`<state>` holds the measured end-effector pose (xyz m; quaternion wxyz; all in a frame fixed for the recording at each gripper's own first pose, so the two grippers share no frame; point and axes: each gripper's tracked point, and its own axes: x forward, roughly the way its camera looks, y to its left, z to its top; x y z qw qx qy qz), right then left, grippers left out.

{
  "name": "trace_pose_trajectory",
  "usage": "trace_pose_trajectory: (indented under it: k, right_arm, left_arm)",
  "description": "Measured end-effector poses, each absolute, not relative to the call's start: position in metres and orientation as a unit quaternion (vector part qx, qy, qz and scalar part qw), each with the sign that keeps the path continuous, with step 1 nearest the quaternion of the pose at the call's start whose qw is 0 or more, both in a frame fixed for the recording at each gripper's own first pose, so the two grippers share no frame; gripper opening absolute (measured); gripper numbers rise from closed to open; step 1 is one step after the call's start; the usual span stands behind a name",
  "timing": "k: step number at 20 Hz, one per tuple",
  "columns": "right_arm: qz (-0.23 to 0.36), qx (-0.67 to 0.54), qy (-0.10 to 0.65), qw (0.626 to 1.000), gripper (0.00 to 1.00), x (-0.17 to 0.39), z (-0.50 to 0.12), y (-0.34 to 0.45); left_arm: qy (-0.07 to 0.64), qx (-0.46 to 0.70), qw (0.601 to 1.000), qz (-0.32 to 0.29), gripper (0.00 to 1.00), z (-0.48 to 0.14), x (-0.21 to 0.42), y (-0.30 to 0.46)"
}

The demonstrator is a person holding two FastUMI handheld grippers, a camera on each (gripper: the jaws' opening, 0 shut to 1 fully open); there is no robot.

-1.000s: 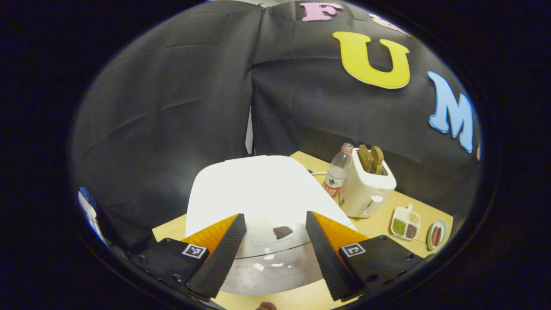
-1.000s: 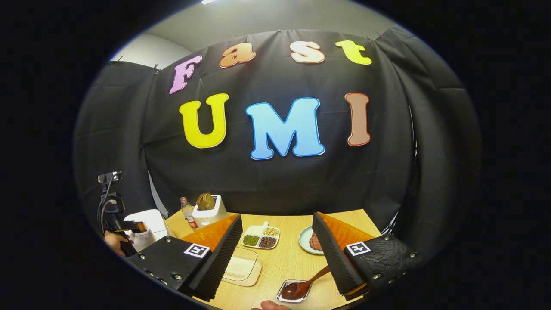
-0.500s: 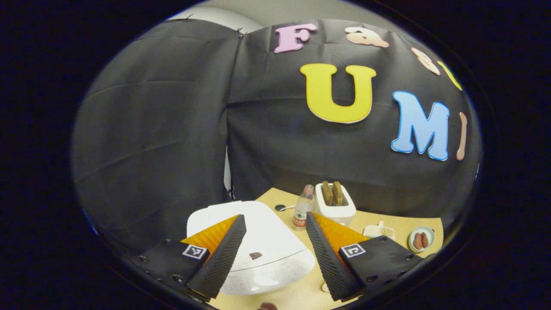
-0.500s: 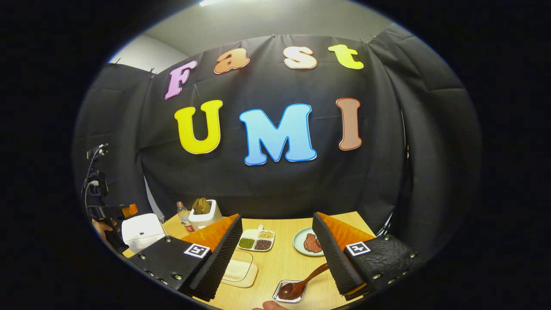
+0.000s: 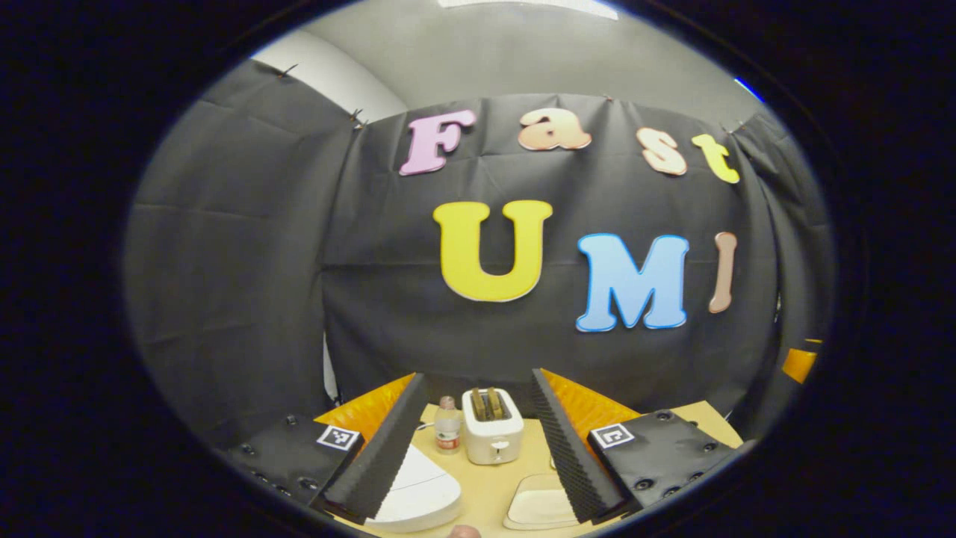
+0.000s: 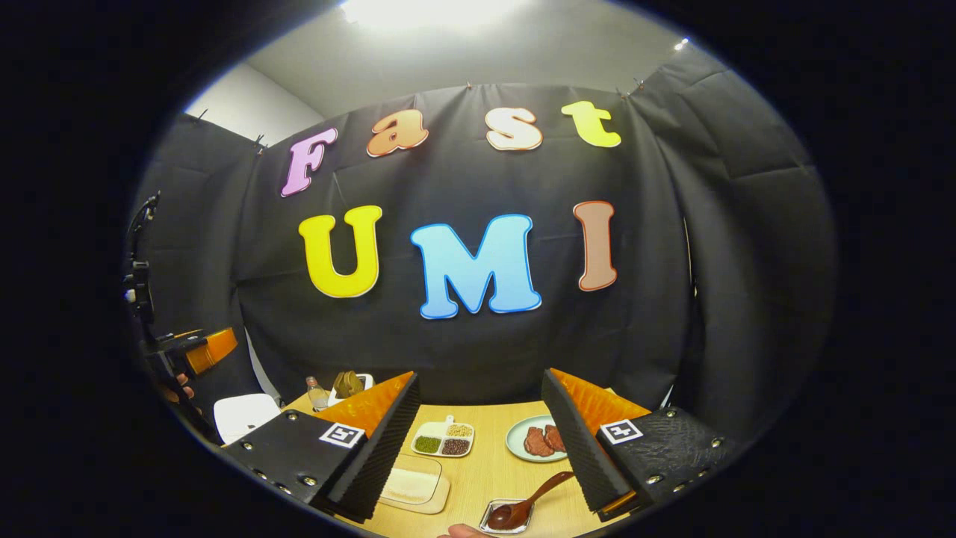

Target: Close the left gripper, press the button to open the rice cooker; take a wooden spoon from the chopstick holder with the right hand, scoop a spoonful of rice and pour it into the rice cooker, then put the wooden spoon back into the chopstick holder.

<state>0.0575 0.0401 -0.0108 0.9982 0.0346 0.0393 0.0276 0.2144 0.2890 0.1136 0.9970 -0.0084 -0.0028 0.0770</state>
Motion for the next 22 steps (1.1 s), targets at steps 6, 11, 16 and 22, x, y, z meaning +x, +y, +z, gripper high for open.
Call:
trace_pose_trajectory:
  k: [6, 11, 16, 22]
  right_arm:
    - [0.016, 0.017, -0.005, 1.0, 0.96, 0.043, 0.029, 0.053]
    - [0.016, 0.019, -0.007, 1.0, 0.99, 0.033, 0.035, 0.062]
    - [0.008, 0.025, -0.007, 1.0, 0.96, 0.025, 0.034, 0.07]
    - [0.005, 0.021, -0.004, 1.0, 0.96, 0.015, 0.032, 0.086]
  left_arm:
    - [-0.017, -0.021, 0.999, 0.026, 0.99, 0.146, 0.187, 0.239]
    - [-0.006, -0.01, 1.0, -0.007, 0.99, 0.14, 0.17, 0.223]
    - [-0.014, -0.003, 1.0, -0.014, 0.99, 0.146, 0.163, 0.239]
    - [-0.019, -0.006, 1.0, -0.019, 0.99, 0.145, 0.159, 0.259]
